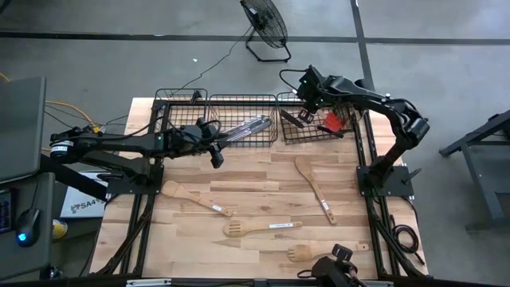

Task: Pick & Place Kitchen Items
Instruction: Put the red silicone spatula into the right wire basket, then put the wooden serving spoon into the left wire basket

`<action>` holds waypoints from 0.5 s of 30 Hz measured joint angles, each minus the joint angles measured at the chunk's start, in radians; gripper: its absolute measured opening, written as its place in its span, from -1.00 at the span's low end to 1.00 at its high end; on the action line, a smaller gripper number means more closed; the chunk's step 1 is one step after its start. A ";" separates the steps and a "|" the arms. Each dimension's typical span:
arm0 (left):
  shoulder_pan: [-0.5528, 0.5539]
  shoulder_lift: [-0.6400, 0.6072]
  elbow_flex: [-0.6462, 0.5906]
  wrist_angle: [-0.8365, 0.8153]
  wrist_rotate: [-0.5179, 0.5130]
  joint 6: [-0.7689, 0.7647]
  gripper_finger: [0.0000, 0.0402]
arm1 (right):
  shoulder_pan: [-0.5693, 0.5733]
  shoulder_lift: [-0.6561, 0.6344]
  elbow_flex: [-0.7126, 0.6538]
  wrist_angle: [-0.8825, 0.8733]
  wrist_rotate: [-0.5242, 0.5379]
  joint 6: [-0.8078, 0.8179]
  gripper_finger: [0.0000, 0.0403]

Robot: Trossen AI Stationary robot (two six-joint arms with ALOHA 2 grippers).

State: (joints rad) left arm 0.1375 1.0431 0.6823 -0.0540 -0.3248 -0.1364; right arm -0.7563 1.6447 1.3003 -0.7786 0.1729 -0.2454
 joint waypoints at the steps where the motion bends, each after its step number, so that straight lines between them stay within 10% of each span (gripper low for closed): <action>1: 0.000 0.000 0.000 0.000 0.000 0.000 -0.34 | 0.000 0.000 0.000 0.002 0.000 -0.013 -0.61; 15: 0.000 0.000 0.000 -0.005 0.000 0.000 -0.34 | 0.004 -0.027 0.000 0.011 0.010 -0.010 -0.34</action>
State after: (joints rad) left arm 0.1375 1.0428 0.6823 -0.0586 -0.3248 -0.1368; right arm -0.7525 1.6179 1.3005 -0.7678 0.1826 -0.2551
